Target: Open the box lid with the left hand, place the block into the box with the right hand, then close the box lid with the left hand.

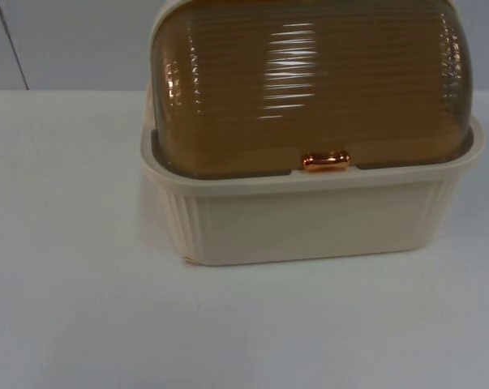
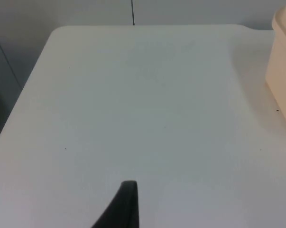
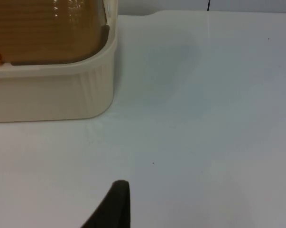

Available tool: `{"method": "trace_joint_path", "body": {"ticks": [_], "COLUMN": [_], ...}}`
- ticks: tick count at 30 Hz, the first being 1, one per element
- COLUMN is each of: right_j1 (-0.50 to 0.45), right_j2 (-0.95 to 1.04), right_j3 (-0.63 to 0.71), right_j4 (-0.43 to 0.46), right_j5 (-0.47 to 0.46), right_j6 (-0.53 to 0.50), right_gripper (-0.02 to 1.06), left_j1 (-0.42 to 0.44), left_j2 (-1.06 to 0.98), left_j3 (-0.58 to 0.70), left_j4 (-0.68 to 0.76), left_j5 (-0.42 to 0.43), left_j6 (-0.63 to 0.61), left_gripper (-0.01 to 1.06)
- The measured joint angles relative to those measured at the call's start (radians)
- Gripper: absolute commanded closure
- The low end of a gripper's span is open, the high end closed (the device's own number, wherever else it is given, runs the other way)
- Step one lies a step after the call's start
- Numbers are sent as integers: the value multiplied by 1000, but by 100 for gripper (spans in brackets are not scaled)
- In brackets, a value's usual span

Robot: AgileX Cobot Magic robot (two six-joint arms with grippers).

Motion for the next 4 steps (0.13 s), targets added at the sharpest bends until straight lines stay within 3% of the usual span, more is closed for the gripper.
{"method": "trace_joint_path", "body": {"ticks": [4], "right_j1": [0], "right_j2": [0], "right_j3": [0], "right_j4": [-2], "right_j5": [0], "right_j6": [13], "right_gripper": [-1], "left_j1": [0], "left_j2": [0], "left_j3": [0], "left_j4": [0], "left_j5": [0], "left_j6": [1], "left_gripper": [0]}}
